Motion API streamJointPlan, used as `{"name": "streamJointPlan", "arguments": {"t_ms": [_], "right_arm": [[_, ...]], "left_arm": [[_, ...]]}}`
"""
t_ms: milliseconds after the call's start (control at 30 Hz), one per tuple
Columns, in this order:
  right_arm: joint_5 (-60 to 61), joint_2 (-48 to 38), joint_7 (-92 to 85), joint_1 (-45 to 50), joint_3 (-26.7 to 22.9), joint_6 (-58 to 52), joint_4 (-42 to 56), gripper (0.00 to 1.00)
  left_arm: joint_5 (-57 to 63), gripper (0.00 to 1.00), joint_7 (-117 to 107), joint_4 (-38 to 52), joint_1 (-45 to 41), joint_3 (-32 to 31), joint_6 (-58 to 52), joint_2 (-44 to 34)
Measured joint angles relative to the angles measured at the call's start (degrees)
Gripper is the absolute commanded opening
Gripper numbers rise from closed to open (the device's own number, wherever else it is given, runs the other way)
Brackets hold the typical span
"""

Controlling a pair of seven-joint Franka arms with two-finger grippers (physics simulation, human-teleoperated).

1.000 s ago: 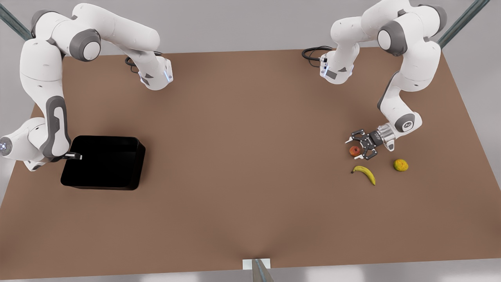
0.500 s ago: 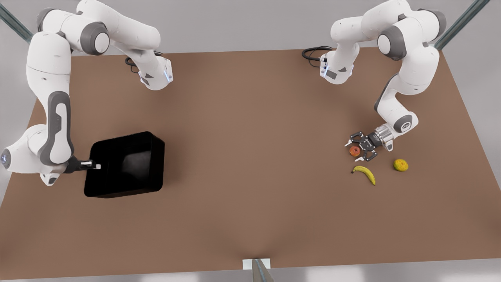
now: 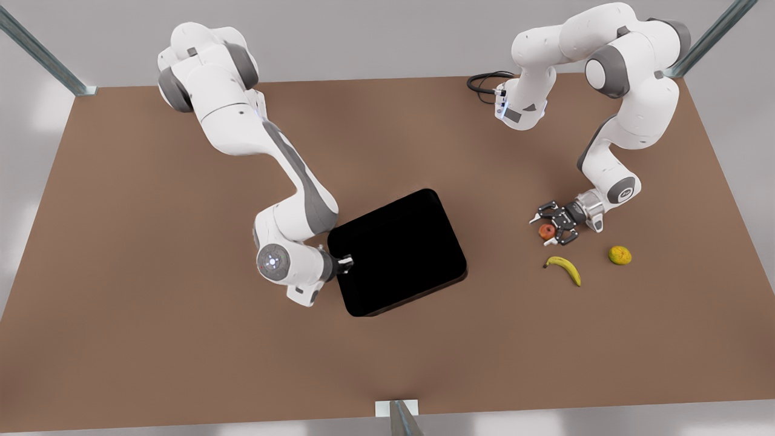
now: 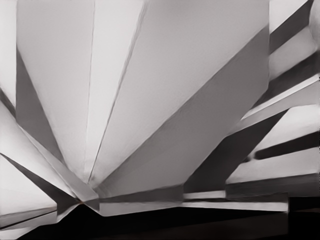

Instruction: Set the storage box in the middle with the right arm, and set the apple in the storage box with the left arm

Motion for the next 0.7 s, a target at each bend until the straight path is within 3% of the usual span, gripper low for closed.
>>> {"name": "streamJointPlan", "arguments": {"t_ms": [33,67,100,267,333,433,467,500,533,600,633,667,700], "right_arm": [[0.02,0.08,0.02,-0.05,0.14,0.15,-0.01,0.21],[-0.02,0.04,0.05,-0.06,0.15,0.15,-0.01,0.56],[0.71,0.01,-0.31,-0.02,0.24,0.44,-0.38,1.0],[4.91,-0.48,-0.76,-0.15,1.39,0.85,-0.09,1.0],[11.44,-0.96,-0.69,-0.89,1.39,-0.16,-0.09,1.0],[19.94,-6.46,-0.64,-7.03,1.22,-13.32,-0.09,1.0],[16.67,-8.87,-2.8,-9.78,0.19,-18.99,0.12,1.0],[-4.85,-13.87,-9.49,-10.38,-2.0,-27.11,1.61,1.0],[-23.67,-19.53,-13.1,-11.25,-2.17,-34.61,1.45,1.0],[-28.35,-29.04,-12.84,-12.36,-9.06,-37.95,-6.22,1.0],[-28.21,-29.92,-12.83,-14.0,-11.04,-38.48,-6.67,1.0],[-28.04,-31.95,-12.83,-14.19,-11.4,-38.47,-7.94,1.0],[-25.87,-38.45,-12.67,-13.65,-11.49,-32.17,-18.24,1.0]], "left_arm": [[0.09,0.94,-0.75,0.12,-0.06,0.14,-0.27,0.0],[0.12,0.94,-0.91,0.14,-0.03,0.14,-0.35,0.0],[0.0,0.94,-2.08,0.23,0.09,0.09,-0.38,-0.09],[-0.86,0.91,-0.99,0.02,0.19,0.08,-0.51,-0.03],[-0.39,0.69,0.69,-0.08,0.26,0.07,-0.56,0.09],[0.11,0.44,2.18,-0.16,0.26,0.09,-0.44,0.17],[0.16,0.34,2.19,-0.13,0.27,0.09,-0.41,0.19],[-0.54,0.21,1.99,-0.17,0.22,0.06,-0.31,0.17],[-0.11,0.21,1.28,-0.07,0.19,0.06,-0.21,0.1],[0.56,0.21,1.47,-0.04,0.32,0.04,-0.35,0.11],[0.31,0.21,-0.65,0.07,0.5,0.15,-0.04,-0.05],[-0.98,0.21,-8.89,0.07,0.86,0.64,0.42,-0.68],[-2.89,0.21,-16.01,0.02,1.15,1.21,1.03,-1.65]]}}
